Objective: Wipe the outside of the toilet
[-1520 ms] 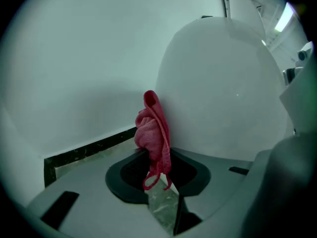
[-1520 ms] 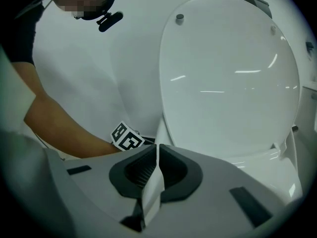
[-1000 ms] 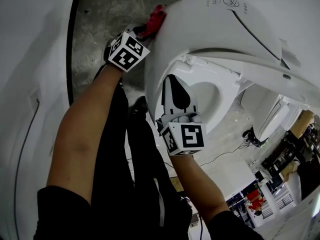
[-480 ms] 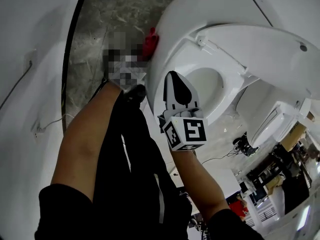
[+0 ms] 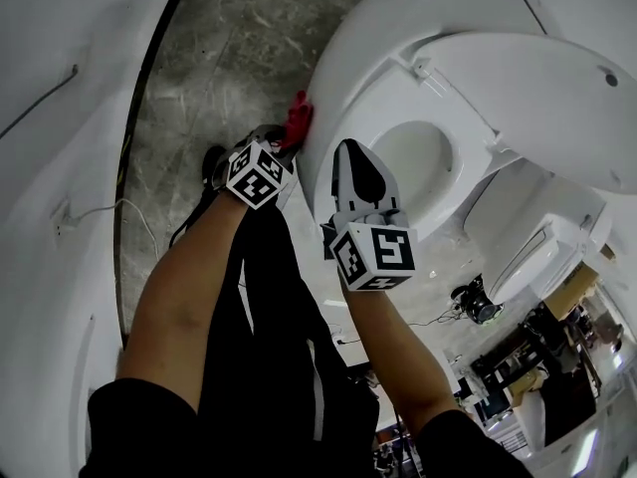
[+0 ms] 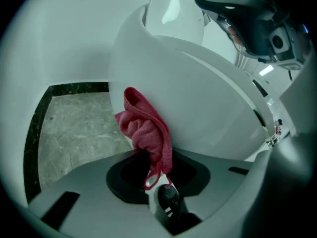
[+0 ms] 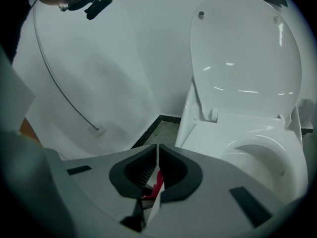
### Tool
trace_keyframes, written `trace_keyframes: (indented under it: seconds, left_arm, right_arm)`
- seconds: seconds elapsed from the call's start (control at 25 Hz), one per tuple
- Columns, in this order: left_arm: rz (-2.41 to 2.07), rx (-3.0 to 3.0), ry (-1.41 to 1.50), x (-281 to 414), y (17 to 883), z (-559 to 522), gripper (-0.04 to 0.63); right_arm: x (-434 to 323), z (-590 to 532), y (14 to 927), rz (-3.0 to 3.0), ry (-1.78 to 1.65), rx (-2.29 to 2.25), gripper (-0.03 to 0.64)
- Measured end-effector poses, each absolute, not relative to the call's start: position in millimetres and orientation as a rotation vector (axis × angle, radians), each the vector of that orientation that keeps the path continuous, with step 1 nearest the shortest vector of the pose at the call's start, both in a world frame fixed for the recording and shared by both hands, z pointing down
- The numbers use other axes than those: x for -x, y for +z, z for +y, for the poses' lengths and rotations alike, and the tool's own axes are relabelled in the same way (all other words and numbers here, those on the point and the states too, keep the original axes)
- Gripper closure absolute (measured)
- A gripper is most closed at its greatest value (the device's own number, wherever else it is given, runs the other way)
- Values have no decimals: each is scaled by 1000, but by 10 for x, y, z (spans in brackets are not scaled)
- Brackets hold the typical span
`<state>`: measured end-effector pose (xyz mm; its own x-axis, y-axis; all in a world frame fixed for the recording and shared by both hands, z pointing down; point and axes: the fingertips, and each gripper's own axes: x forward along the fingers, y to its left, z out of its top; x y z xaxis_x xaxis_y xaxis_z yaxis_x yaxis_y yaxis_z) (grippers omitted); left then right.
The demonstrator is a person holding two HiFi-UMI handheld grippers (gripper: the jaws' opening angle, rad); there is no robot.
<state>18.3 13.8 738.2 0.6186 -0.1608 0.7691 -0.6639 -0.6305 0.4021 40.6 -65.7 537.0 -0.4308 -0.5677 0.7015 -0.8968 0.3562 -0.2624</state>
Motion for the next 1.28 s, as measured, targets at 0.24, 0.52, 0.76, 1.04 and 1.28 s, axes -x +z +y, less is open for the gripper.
trace_keyframes:
  seconds: [0.24, 0.52, 0.76, 1.04, 1.28]
  left_arm:
    - [-554, -2092, 910, -317, 7310, 709, 494]
    - [-171, -1895, 809, -453, 7114, 1764, 491]
    - [-685, -1760, 688, 517, 7155, 642, 490]
    - [-873, -2034, 731, 827, 7167, -1842, 491]
    - [-751, -2233, 715, 261, 7422, -3123, 491]
  right_arm:
    - [-327, -660, 5367, -2131, 894, -1321, 577]
    - [-242, -558, 5301, -2148, 944, -1292, 577]
    - [-89, -722, 5079, -2240, 915, -1206, 577]
    - [-214, -1492, 5067, -2236, 811, -1358, 577]
    - [-283, -1959, 5225, -2157, 847, -1481, 577]
